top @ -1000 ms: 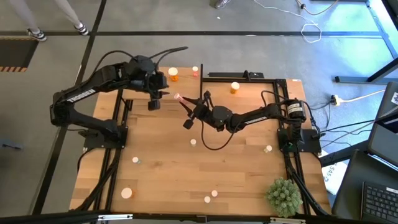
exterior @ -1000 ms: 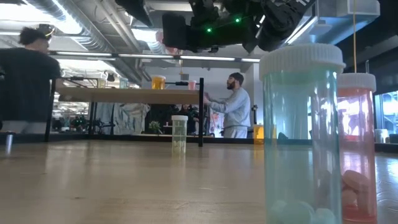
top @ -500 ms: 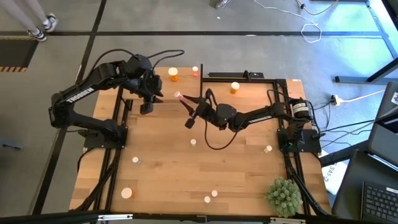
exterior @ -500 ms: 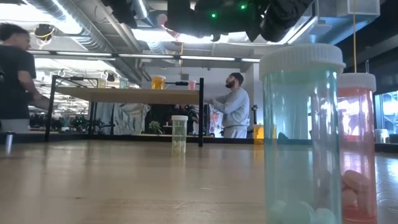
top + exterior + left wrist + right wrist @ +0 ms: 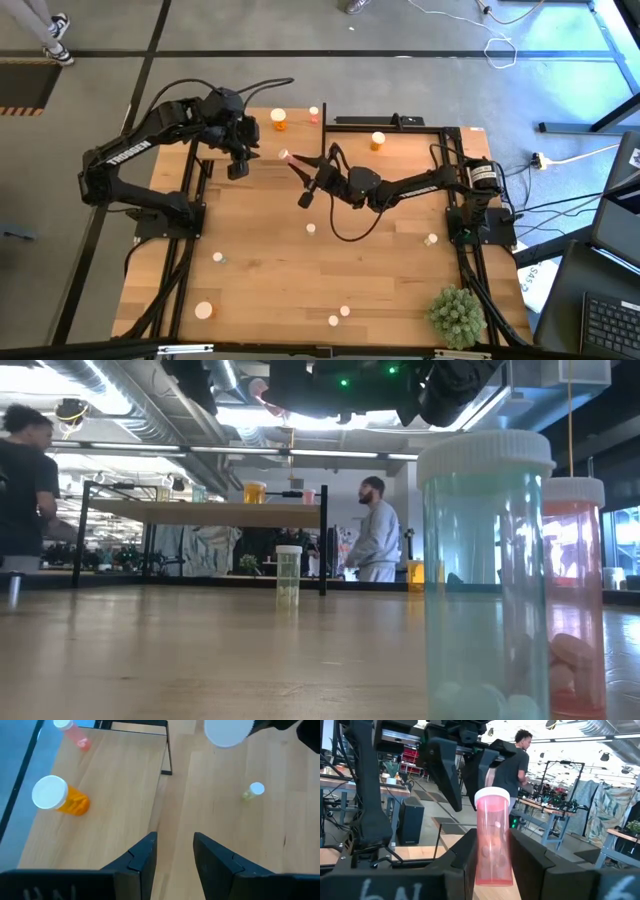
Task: Pick and place medicine bottles onto shelf by color
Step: Put the top red pill bottle on the shelf aligned with the red pill bottle on the shelf
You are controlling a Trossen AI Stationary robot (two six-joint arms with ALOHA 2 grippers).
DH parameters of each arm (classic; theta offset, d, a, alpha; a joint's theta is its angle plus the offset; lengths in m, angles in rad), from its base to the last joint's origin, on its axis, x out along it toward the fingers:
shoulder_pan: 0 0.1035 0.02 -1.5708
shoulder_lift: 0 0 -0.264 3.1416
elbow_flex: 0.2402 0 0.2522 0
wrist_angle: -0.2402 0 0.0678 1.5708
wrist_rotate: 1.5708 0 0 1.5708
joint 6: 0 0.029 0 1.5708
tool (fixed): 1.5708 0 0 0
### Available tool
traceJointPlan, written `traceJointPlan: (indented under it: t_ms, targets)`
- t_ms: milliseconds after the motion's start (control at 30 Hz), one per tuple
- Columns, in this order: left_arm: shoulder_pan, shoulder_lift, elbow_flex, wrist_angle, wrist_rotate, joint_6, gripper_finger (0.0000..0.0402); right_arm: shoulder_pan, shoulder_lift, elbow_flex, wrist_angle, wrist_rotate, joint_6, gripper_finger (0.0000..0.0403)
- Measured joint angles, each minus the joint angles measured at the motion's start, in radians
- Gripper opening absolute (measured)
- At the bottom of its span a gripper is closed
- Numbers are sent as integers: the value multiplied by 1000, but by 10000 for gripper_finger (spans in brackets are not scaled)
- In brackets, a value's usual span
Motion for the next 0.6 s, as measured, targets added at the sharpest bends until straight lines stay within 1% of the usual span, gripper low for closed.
traceJointPlan:
  t_ms: [167,333,500,600]
  targets:
    - [0,0,0,4,0,-52,121,0,0,0,0,0,0,104]
    - [0,0,0,10,1,-60,121,0,0,0,-2,0,0,104]
    - [0,4,0,1,1,-195,121,0,0,0,-2,0,0,104]
    - [-5,7,1,-9,15,-162,121,-1,0,0,-2,1,-2,104]
